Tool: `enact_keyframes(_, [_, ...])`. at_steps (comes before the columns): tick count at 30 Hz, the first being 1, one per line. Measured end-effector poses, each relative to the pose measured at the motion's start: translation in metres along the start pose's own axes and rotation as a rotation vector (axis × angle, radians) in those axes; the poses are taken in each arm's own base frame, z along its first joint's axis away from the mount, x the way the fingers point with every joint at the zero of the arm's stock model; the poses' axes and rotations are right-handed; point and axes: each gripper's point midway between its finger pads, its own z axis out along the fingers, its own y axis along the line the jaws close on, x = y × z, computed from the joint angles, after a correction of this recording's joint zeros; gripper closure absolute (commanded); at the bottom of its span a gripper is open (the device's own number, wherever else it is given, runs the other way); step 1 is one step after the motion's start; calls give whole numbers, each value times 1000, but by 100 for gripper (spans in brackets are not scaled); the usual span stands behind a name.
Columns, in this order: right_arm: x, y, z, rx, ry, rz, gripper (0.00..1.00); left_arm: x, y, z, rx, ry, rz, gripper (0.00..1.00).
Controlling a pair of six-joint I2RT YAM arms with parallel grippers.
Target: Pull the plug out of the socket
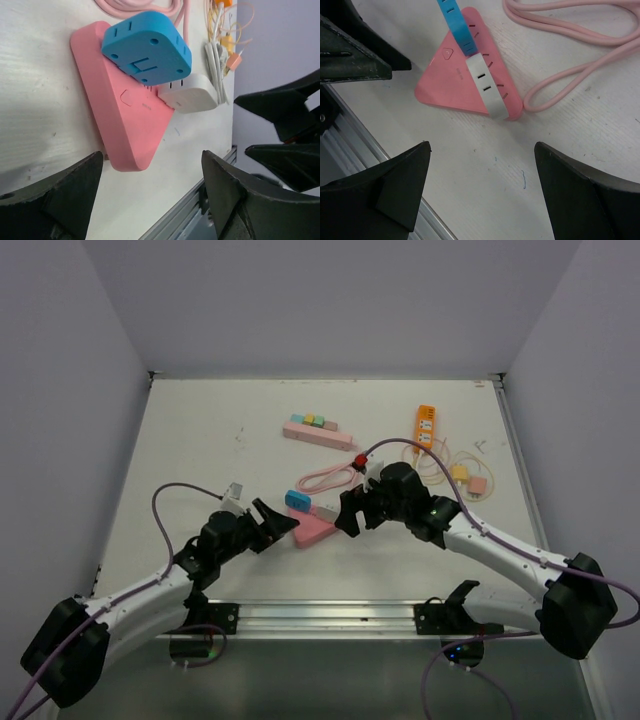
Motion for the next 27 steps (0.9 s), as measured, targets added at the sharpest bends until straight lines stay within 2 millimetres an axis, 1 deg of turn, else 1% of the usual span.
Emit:
enact_keyframes(2, [0, -3, 1, 16, 1, 8, 12, -2, -1, 0, -27, -47, -57, 19])
enact_keyframes(4, [0, -5, 2, 31, -2, 15, 12, 0, 5, 2, -73, -76, -114, 19])
enact_keyframes(7, [-1, -7, 3, 48, -5, 19, 12, 18, 20, 8, -170, -64, -157, 19])
enact_keyframes(9, [-1, -8, 3, 50, -6, 20, 12, 30, 26, 12, -228, -51, -160, 20])
enact_keyframes(12, [-2, -8, 2, 53, -10, 21, 12, 38, 20, 17, -241, -53, -163, 22])
enact_keyframes(14, [-3, -7, 1, 52, -16, 20, 12, 37, 17, 19, -237, -71, -171, 23])
enact_keyframes(20, [-5, -7, 0, 50, -24, 17, 12, 30, 22, 25, -254, -129, -167, 28])
enact_keyframes(24, [-3, -6, 2, 44, -13, 6, 12, 31, 23, 30, -263, -133, -161, 35])
enact_keyframes(26, [-1, -7, 5, 41, 2, -1, 12, 32, 23, 32, -260, -131, -159, 38])
enact_keyframes(27, [0, -7, 8, 38, 13, -6, 13, 32, 22, 33, -258, -131, -159, 40])
